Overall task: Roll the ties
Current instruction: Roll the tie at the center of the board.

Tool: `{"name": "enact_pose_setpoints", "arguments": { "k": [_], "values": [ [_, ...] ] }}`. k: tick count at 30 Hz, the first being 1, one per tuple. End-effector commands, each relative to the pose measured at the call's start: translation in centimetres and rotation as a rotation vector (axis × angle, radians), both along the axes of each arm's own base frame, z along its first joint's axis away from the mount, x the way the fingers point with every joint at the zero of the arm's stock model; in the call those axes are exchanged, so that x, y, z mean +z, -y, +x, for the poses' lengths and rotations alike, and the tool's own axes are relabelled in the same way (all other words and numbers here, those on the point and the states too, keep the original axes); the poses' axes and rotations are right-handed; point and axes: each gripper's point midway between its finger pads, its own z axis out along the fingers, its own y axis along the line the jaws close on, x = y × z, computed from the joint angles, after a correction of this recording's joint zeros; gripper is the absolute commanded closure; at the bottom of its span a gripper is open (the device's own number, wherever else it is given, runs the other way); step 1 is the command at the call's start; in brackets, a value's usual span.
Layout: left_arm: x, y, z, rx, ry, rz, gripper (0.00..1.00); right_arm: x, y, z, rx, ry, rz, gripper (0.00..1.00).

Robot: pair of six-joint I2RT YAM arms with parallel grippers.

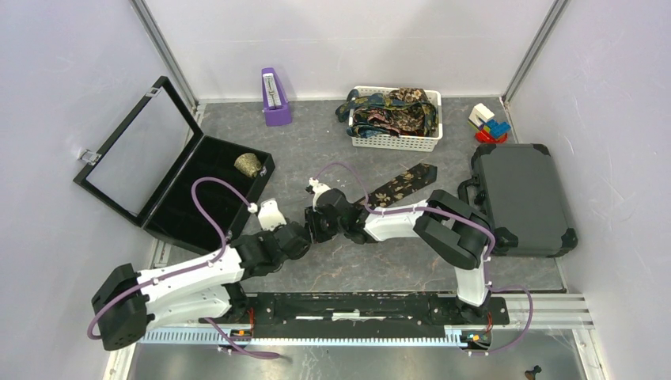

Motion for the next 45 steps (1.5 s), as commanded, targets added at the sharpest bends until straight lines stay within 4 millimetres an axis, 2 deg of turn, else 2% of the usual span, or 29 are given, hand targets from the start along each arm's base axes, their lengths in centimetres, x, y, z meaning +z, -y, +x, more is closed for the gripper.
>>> {"name": "enact_pose_setpoints", "arguments": {
  "k": [1, 3, 5, 10, 16, 24, 29, 33, 37, 45],
  "values": [
    [2.5, -0.6, 0.3, 0.004, 0.041, 0.006, 0.56, -0.2, -0.7, 0.2, 0.008, 0.010, 0.002, 0.75],
    [3.0, -1.1, 0.1, 0.005, 0.050, 0.009, 0.48, -0.3, -0.8, 0.2, 0.008, 0.009, 0.003, 0.75],
    [3.4, -1.7, -0.1, 0.010, 0.055, 0.017, 0.45, -0.3, -0.8, 0.2, 0.007, 0.007, 0.003, 0.75],
    [3.7, -3.6, -0.9, 0.027, 0.051, 0.061, 0.43, -0.4, -0.8, 0.1, 0.010, 0.005, 0.003, 0.75],
    [2.8, -5.3, -1.9, 0.067, 0.058, 0.027, 0.40, -0.5, -0.8, 0.2, 0.009, 0.003, 0.005, 0.75],
    [2.8, -5.3, -1.6, 0.102, 0.130, -0.100, 0.43, -0.5, -0.8, 0.1, 0.011, 0.002, 0.004, 0.75],
    [1.2, -5.0, -1.5, 0.118, 0.078, -0.094, 0.37, -0.5, -0.8, 0.1, 0.010, 0.001, 0.003, 0.75],
    [-0.3, -4.2, -1.1, 0.101, 0.039, -0.126, 0.37, -0.7, -0.8, 0.1, 0.012, -0.001, 0.001, 0.76],
    [-0.6, -3.4, -0.6, 0.081, 0.047, -0.200, 0.39, -0.7, -0.7, 0.0, 0.015, -0.001, -0.001, 0.76],
    [-1.2, -3.9, -0.7, 0.105, 0.041, -0.216, 0.46, -0.9, -0.7, 0.0, 0.016, -0.003, -0.005, 0.76]
  ]
}}
